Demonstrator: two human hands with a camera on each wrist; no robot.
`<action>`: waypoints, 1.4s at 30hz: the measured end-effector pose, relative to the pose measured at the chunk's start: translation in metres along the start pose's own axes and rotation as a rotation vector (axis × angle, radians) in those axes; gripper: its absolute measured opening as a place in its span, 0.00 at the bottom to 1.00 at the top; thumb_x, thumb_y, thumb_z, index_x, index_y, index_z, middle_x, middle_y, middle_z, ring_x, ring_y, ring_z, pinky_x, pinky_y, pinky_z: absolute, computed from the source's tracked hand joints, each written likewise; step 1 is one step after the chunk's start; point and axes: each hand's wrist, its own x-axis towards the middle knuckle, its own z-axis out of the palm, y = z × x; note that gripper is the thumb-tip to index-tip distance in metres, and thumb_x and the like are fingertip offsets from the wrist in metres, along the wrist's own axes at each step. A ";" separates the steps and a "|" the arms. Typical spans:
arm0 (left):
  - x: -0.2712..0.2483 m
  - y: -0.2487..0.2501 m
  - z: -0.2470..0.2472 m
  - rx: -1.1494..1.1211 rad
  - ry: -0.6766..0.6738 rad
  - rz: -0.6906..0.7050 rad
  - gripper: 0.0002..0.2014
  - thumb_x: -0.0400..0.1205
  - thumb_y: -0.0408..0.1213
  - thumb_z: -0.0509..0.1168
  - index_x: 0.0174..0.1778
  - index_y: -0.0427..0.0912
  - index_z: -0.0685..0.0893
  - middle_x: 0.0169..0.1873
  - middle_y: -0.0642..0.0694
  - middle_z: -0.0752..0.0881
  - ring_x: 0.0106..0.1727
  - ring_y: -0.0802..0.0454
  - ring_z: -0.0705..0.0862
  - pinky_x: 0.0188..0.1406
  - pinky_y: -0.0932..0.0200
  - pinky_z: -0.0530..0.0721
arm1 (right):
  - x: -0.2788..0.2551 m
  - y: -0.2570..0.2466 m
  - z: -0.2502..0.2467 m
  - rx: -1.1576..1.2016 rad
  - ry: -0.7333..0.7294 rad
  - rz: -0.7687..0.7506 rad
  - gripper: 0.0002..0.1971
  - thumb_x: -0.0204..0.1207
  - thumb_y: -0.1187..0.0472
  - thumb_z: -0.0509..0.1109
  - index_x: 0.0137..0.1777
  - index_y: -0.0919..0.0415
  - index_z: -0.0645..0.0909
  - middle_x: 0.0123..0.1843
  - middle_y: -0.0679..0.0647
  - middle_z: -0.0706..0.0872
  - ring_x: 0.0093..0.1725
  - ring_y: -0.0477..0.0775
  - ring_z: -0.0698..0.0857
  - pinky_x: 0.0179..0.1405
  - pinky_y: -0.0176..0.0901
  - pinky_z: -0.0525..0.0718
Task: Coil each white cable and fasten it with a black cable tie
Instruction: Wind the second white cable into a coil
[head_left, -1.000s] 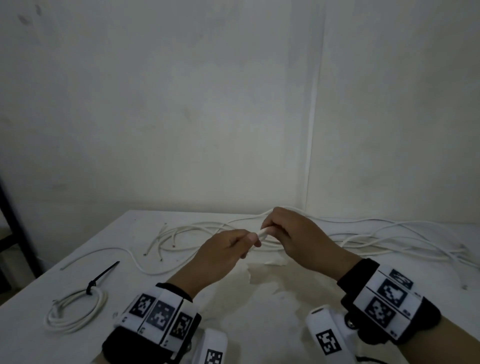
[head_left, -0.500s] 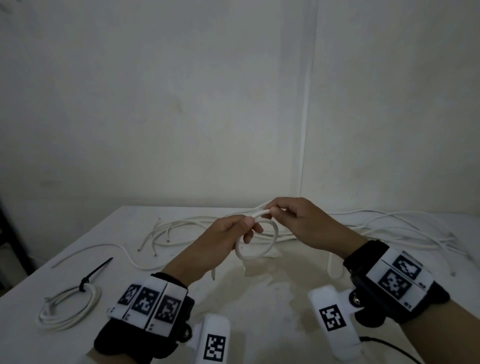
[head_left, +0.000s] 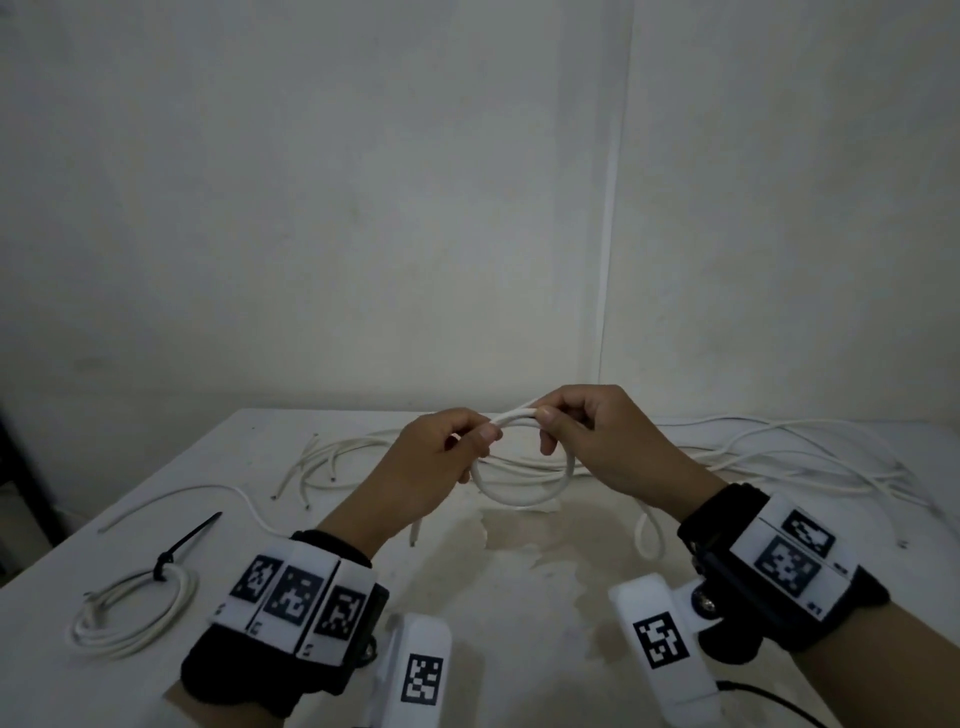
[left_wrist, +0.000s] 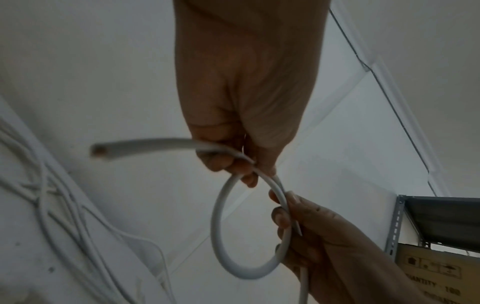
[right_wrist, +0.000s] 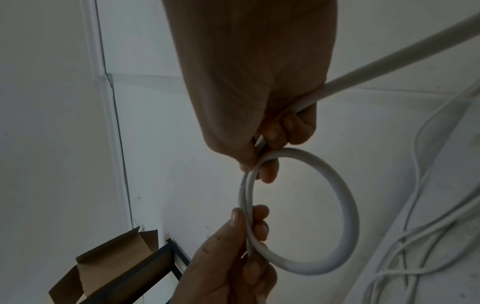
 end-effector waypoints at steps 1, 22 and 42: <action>0.000 0.000 0.000 0.029 0.010 0.019 0.08 0.84 0.38 0.59 0.45 0.44 0.84 0.31 0.54 0.80 0.21 0.68 0.75 0.25 0.77 0.70 | 0.000 -0.001 0.000 0.001 -0.015 0.009 0.09 0.80 0.64 0.63 0.45 0.62 0.85 0.27 0.46 0.84 0.21 0.40 0.69 0.24 0.28 0.67; -0.002 -0.002 0.006 0.145 0.049 0.164 0.07 0.82 0.40 0.63 0.40 0.55 0.82 0.29 0.58 0.81 0.34 0.65 0.79 0.35 0.72 0.72 | -0.015 0.003 0.000 0.119 -0.029 0.071 0.11 0.82 0.61 0.60 0.40 0.57 0.80 0.25 0.49 0.82 0.19 0.38 0.69 0.22 0.28 0.67; -0.014 0.004 -0.004 -0.412 0.029 -0.169 0.08 0.80 0.30 0.63 0.40 0.41 0.87 0.28 0.49 0.87 0.31 0.60 0.86 0.32 0.69 0.84 | -0.014 0.018 -0.007 0.045 0.193 0.073 0.12 0.80 0.63 0.64 0.33 0.55 0.77 0.18 0.46 0.81 0.19 0.39 0.72 0.25 0.32 0.71</action>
